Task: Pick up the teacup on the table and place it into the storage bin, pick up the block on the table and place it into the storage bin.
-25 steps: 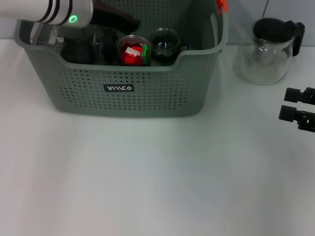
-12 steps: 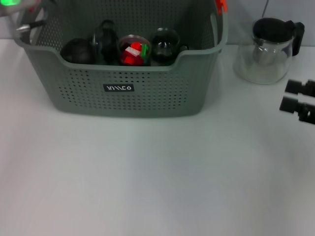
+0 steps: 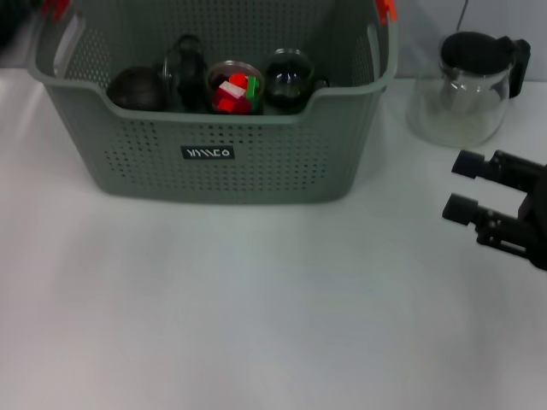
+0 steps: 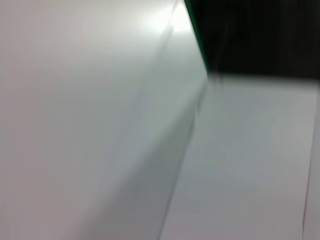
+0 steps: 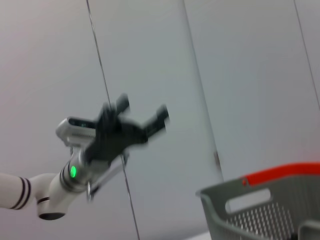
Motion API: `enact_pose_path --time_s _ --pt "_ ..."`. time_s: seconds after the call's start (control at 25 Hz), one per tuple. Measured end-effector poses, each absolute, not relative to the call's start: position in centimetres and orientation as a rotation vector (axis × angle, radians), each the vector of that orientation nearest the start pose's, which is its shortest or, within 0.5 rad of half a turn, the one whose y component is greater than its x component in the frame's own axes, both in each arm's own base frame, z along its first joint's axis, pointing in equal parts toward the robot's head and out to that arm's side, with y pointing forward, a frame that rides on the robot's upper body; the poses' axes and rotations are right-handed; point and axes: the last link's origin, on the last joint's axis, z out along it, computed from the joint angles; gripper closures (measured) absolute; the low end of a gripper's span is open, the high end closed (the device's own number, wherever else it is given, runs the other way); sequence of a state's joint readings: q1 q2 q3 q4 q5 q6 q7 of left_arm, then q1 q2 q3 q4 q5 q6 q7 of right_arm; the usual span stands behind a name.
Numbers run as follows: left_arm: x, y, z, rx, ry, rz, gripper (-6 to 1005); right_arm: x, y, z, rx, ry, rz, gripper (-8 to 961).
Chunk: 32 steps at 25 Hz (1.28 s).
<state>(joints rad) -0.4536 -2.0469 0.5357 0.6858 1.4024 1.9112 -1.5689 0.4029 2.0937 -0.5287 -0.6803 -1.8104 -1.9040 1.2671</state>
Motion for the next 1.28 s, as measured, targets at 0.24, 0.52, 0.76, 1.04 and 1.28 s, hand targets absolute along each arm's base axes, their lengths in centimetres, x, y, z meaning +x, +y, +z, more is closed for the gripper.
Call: enact_pose_path --time_s 0.24,0.52,0.76,1.04,1.28 --pt "-27.0 27.4 2.5 -2.507 -0.510 -1.200 121 27.5 27.2 2.3 -2.635 0.540 1.086 264" --pt "-28.5 26.8 -1.6 -2.620 -0.763 -1.039 121 27.8 27.1 0.1 -2.672 0.639 1.059 263" --pt "-28.6 25.9 -2.2 -2.671 -0.720 -1.027 121 27.9 27.6 -1.0 -2.683 0.757 1.015 262" --pt "-28.6 25.2 -2.5 -2.728 -0.693 -1.011 121 27.1 28.1 -2.5 -2.772 0.751 0.953 259" --pt "-28.4 24.8 -3.3 -2.745 -0.497 -0.995 121 26.5 28.4 -2.9 -2.797 0.642 0.955 256"
